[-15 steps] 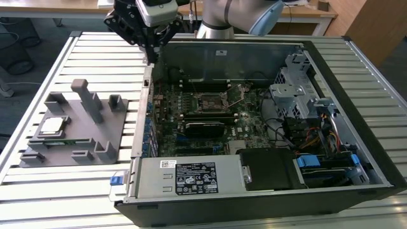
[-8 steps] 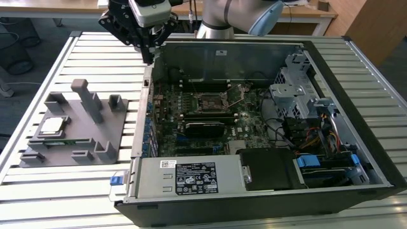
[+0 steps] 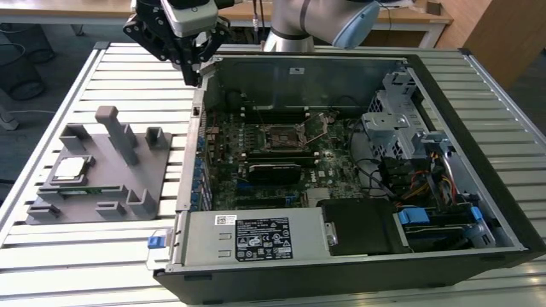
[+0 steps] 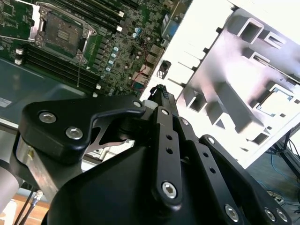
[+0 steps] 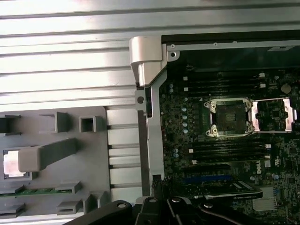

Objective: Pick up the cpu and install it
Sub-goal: 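Reach for the cpu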

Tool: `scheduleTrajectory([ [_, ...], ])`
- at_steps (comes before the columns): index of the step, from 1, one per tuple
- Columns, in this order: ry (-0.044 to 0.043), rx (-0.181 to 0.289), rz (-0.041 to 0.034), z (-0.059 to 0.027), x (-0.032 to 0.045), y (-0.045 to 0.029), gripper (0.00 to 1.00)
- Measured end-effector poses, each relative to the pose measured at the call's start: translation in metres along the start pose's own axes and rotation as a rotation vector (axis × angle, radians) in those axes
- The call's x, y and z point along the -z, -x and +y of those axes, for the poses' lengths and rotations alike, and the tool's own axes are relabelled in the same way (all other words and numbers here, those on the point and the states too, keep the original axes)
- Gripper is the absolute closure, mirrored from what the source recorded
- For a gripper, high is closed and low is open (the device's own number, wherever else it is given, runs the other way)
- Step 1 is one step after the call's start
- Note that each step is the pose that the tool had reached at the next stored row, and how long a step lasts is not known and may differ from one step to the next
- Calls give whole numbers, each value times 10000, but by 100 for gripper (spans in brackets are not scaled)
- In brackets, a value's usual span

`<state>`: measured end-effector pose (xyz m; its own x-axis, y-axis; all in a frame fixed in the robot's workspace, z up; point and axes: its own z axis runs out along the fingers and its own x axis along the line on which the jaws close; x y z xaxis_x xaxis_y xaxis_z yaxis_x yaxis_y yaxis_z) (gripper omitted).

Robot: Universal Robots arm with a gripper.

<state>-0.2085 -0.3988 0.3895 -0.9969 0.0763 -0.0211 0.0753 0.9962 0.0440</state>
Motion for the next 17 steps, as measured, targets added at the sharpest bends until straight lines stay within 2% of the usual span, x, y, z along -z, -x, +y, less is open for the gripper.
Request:
scheduleTrajectory([
  [17, 0, 0, 4, -13, -15, -175, 89],
])
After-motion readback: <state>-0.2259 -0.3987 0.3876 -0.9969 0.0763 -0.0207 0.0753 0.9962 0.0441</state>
